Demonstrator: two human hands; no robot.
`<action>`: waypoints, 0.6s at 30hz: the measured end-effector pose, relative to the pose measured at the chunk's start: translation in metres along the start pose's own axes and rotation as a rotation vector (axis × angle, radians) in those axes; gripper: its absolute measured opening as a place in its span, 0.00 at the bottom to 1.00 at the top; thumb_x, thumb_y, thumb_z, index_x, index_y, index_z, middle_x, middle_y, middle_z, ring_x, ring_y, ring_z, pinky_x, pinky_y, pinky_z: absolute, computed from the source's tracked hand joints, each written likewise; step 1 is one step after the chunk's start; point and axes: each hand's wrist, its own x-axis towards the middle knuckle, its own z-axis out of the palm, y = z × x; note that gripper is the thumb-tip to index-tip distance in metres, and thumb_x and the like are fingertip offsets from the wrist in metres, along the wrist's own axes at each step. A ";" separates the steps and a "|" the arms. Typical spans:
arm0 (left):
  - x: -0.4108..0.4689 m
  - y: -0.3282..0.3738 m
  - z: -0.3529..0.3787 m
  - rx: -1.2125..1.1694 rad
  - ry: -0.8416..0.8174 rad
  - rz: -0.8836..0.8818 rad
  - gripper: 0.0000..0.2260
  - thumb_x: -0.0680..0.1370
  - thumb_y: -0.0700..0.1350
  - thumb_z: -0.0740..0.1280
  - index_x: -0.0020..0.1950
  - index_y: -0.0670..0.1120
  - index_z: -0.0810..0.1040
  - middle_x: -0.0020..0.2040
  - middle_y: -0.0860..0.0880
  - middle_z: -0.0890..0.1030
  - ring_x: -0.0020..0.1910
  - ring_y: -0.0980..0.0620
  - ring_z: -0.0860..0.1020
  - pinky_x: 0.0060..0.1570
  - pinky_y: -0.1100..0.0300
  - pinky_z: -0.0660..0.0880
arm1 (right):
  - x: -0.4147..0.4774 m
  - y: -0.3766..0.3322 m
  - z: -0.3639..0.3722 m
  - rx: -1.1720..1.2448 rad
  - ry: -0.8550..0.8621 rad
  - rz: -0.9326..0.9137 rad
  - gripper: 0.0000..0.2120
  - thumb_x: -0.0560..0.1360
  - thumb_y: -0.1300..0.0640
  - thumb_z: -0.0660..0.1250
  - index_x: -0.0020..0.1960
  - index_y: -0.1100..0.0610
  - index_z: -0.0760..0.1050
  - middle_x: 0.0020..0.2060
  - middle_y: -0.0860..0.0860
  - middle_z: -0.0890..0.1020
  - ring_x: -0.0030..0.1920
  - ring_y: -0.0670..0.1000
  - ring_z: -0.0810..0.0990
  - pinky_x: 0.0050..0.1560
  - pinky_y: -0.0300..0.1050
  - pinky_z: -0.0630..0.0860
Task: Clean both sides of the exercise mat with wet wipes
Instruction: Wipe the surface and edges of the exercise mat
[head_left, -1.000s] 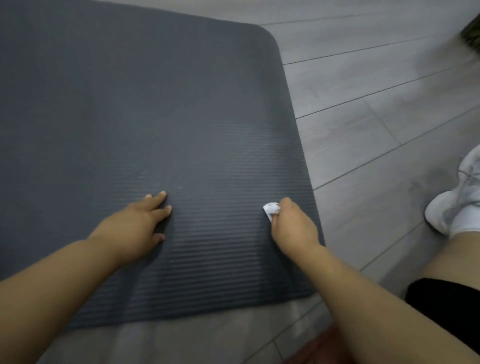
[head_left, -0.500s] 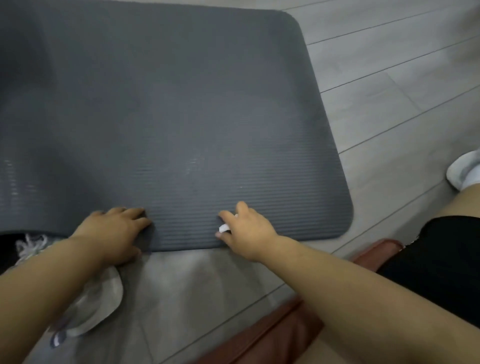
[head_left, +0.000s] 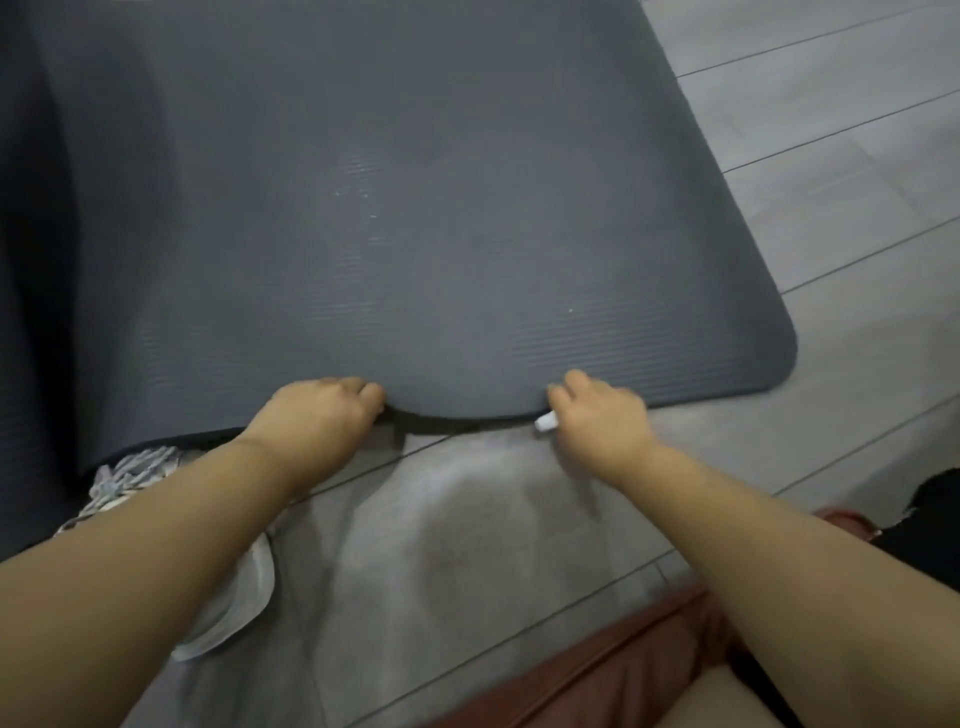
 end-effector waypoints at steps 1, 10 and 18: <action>0.014 0.006 -0.002 -0.039 0.049 -0.001 0.16 0.56 0.34 0.81 0.34 0.41 0.76 0.27 0.44 0.77 0.21 0.44 0.75 0.16 0.59 0.67 | 0.004 0.013 -0.009 0.041 -0.036 0.105 0.09 0.62 0.63 0.70 0.41 0.60 0.76 0.38 0.58 0.76 0.32 0.58 0.79 0.26 0.46 0.71; 0.077 0.037 -0.019 -0.211 0.329 0.060 0.07 0.66 0.37 0.76 0.37 0.43 0.78 0.30 0.45 0.77 0.23 0.45 0.76 0.17 0.61 0.66 | 0.040 0.010 -0.028 0.160 -0.017 0.091 0.24 0.77 0.54 0.60 0.72 0.49 0.60 0.58 0.56 0.67 0.51 0.59 0.75 0.38 0.46 0.65; 0.022 -0.018 0.015 -0.038 0.107 -0.194 0.35 0.55 0.36 0.80 0.60 0.44 0.75 0.51 0.40 0.80 0.43 0.38 0.81 0.33 0.48 0.78 | 0.061 0.100 -0.021 0.078 0.075 0.426 0.14 0.76 0.64 0.57 0.62 0.58 0.68 0.54 0.61 0.67 0.48 0.63 0.75 0.41 0.52 0.70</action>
